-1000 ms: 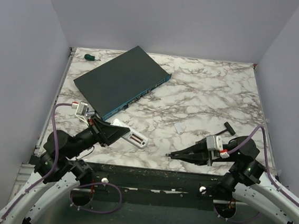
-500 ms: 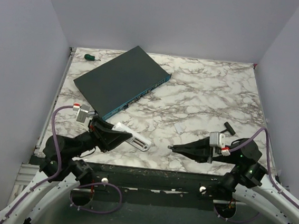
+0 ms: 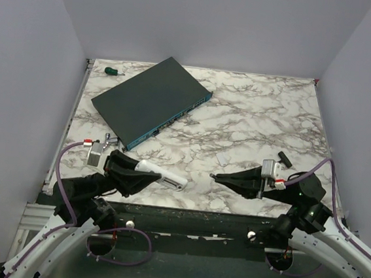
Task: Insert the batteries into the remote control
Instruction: Load the battery into the remote control.
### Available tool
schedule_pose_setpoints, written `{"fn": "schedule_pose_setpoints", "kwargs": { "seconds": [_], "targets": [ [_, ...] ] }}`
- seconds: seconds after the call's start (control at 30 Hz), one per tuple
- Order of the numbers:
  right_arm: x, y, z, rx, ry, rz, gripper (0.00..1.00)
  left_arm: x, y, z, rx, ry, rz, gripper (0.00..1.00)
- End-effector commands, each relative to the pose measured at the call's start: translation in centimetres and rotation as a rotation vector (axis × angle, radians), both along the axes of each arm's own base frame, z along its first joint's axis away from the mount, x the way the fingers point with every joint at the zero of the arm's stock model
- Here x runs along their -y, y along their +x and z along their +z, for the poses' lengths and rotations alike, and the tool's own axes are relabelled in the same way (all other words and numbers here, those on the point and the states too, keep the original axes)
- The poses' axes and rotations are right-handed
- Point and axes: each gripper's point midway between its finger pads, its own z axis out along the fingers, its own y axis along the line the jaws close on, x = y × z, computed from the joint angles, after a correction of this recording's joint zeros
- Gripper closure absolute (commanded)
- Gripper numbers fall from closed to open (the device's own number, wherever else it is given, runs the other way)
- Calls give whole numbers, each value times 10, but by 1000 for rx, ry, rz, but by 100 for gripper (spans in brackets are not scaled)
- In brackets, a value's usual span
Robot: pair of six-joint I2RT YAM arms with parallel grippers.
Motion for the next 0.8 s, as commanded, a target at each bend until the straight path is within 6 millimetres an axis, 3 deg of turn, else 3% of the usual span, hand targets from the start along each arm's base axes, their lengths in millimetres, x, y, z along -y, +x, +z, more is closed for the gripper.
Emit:
{"fn": "schedule_pose_setpoints", "kwargs": {
  "seconds": [0.0,0.77],
  "targets": [
    [3,7,2,-15,14,-48,99,-4,-19,17,148,-34,-39,100],
    [7,17,-6,-49,5,-115,99,-11,-34,40,192,-53,-63,100]
  ]
}}
